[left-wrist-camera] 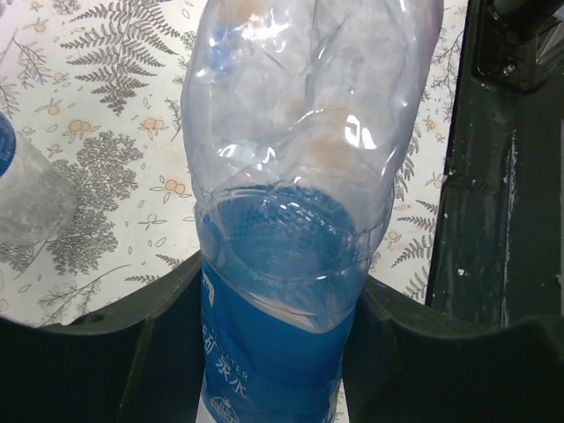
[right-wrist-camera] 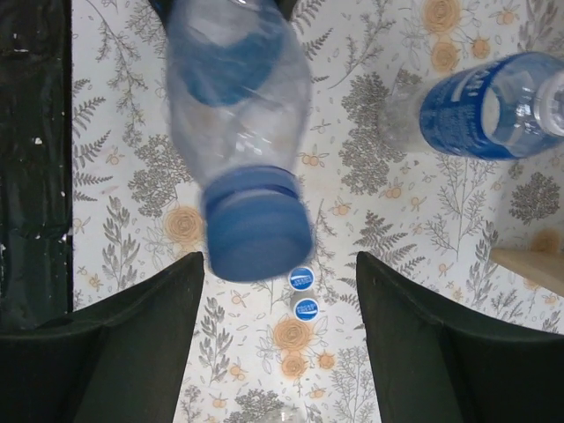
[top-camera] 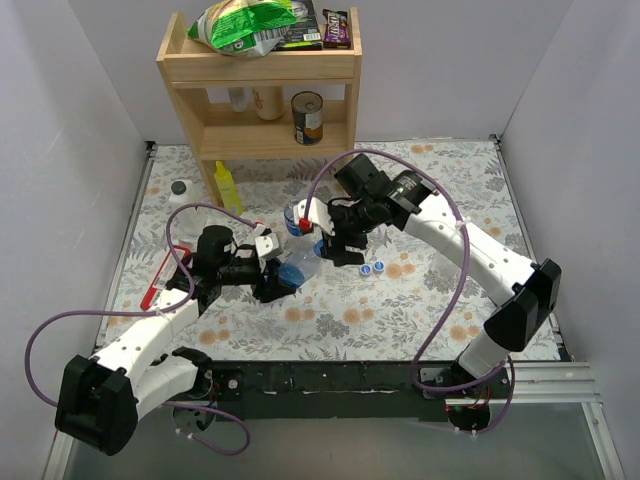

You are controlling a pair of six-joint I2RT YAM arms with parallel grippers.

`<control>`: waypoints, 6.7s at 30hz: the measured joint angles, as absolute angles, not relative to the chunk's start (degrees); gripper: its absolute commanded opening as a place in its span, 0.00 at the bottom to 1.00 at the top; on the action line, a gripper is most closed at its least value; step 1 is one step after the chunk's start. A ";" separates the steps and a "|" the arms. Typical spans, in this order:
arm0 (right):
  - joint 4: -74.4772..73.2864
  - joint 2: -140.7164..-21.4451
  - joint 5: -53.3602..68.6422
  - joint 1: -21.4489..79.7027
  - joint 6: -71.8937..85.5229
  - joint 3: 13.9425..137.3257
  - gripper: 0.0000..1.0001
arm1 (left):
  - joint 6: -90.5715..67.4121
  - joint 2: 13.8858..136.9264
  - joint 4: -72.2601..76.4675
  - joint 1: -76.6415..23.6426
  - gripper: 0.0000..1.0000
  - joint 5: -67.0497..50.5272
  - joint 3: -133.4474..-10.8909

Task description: Screw on the bottle caps

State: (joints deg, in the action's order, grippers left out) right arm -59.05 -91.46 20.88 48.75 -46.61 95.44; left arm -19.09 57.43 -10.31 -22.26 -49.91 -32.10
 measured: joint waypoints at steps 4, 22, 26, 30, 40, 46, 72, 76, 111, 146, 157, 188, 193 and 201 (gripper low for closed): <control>-60.86 -92.62 23.07 44.80 -48.99 99.18 0.76 | -15.84 55.81 -12.36 -22.17 0.00 -50.04 -32.10; -52.84 -75.81 25.56 54.02 -77.08 80.77 0.64 | -1.41 57.47 -25.58 -22.15 0.00 -49.54 -37.26; -50.81 -76.55 25.43 54.02 -79.18 80.73 0.61 | 0.32 57.60 -27.00 -21.96 0.00 -49.28 -37.52; -48.53 -76.58 25.50 54.02 -79.92 80.68 0.56 | 1.65 57.60 -28.05 -21.98 0.00 -49.30 -38.06; -47.92 -76.58 25.96 54.02 -81.43 80.03 0.47 | 2.68 57.71 -28.99 -21.93 0.00 -49.25 -38.85; -48.25 -76.66 26.11 54.02 -82.11 80.03 0.36 | 2.74 57.76 -28.93 -21.93 0.00 -49.23 -39.18; -60.66 -106.45 48.71 37.69 -24.62 110.52 0.42 | -9.80 51.31 -11.35 -25.39 0.00 -22.41 -33.21; -62.83 -108.42 51.99 35.40 -23.73 112.66 0.55 | -9.15 51.57 -10.46 -25.52 0.00 -22.79 -33.23; -49.23 -75.11 36.14 46.89 -76.60 81.32 0.44 | -6.13 59.64 -31.62 -25.30 0.00 -50.46 -44.97; -49.91 -95.04 44.91 38.61 -16.97 100.82 0.01 | -19.99 52.01 -13.19 -26.72 0.00 -21.76 -37.93; -47.18 -94.59 48.62 34.37 -12.51 98.13 0.82 | -26.50 50.85 -11.75 -25.52 0.00 -22.20 -37.69; 0.58 -89.86 67.33 33.52 12.29 82.06 0.44 | -35.62 56.62 -11.46 -25.28 0.00 -46.17 -41.50; 1.78 -90.35 67.66 33.87 12.58 82.06 0.34 | -36.32 57.10 -11.16 -25.30 0.00 -46.04 -41.85; -3.42 -90.48 65.32 33.89 9.41 82.17 0.48 | -36.99 57.87 -9.04 -25.28 0.00 -45.84 -41.98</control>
State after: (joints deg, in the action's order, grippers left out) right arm -3.42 -90.48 65.32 33.89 9.41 82.17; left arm -36.99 57.87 -9.04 -25.28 -45.84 -41.98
